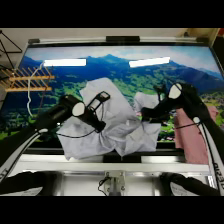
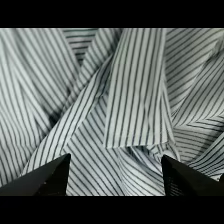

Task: Fold the shirts.

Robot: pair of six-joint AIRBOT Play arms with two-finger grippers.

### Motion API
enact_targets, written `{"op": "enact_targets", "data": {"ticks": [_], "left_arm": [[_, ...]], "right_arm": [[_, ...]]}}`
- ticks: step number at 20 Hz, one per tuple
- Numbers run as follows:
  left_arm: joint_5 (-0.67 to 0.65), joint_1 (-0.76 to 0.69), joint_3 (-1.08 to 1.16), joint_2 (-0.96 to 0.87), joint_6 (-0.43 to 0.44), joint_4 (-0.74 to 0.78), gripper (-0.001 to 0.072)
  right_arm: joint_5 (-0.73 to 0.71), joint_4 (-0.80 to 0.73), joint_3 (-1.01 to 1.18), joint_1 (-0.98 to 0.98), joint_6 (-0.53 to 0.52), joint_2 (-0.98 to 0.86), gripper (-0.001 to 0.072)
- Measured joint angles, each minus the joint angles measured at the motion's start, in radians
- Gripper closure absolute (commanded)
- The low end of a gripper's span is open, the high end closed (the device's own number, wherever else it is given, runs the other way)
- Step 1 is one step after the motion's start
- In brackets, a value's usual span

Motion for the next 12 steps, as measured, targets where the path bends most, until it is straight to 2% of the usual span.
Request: {"op": "enact_targets", "data": {"ticks": [12], "left_arm": [[0.05,-0.018,0.037,-0.091,0.068,-0.095,0.0012]], "right_arm": [[0.018,-0.036,0.001,0.054,-0.001,-0.022,0.0199]]}}
